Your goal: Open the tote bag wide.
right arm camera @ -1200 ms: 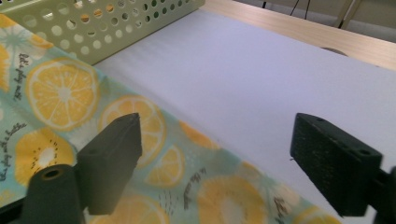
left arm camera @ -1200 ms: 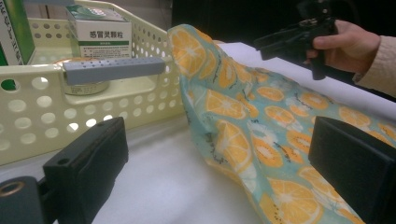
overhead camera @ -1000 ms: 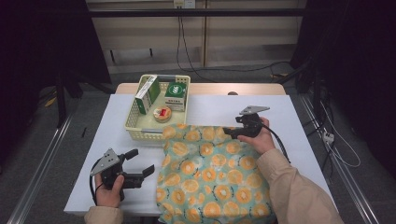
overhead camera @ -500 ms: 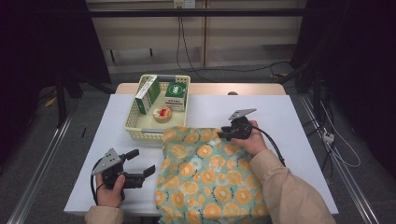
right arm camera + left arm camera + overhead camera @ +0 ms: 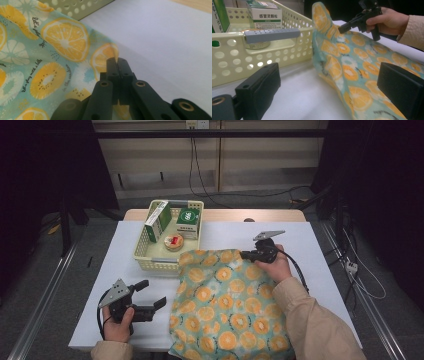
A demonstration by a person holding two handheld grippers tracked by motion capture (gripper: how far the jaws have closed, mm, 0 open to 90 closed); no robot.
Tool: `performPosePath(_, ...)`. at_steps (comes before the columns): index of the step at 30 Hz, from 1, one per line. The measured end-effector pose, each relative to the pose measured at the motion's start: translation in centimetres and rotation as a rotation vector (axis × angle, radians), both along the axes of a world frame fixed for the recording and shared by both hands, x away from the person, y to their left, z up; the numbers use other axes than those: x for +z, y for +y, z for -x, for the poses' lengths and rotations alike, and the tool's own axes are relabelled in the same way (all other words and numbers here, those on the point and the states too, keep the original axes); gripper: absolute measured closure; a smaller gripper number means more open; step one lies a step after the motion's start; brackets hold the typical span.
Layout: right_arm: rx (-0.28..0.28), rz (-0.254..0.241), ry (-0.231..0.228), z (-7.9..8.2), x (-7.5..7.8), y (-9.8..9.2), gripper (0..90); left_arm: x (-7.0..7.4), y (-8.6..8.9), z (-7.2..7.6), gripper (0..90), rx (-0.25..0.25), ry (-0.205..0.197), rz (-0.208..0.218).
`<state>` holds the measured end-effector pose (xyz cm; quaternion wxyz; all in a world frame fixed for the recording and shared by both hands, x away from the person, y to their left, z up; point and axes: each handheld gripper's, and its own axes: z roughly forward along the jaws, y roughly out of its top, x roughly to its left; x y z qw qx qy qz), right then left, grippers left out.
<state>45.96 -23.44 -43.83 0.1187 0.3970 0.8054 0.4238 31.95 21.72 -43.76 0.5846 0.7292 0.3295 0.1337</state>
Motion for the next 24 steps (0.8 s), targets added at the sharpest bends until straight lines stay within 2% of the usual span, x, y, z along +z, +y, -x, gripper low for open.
performPosePath(4,-0.058,-0.006,-0.027,-0.2,0.9,-1.3,90.0,0.0,-0.1,0.0,4.8,0.0,0.001,0.006)
performPosePath(11,-0.115,-0.006,-0.034,-0.6,1.7,-3.1,90.0,0.0,-0.2,0.1,4.8,-0.003,0.002,0.001)
performPosePath(24,-0.169,-0.009,-0.057,-1.3,2.0,-4.7,90.0,0.1,0.1,0.2,4.8,-0.001,-0.009,0.0)
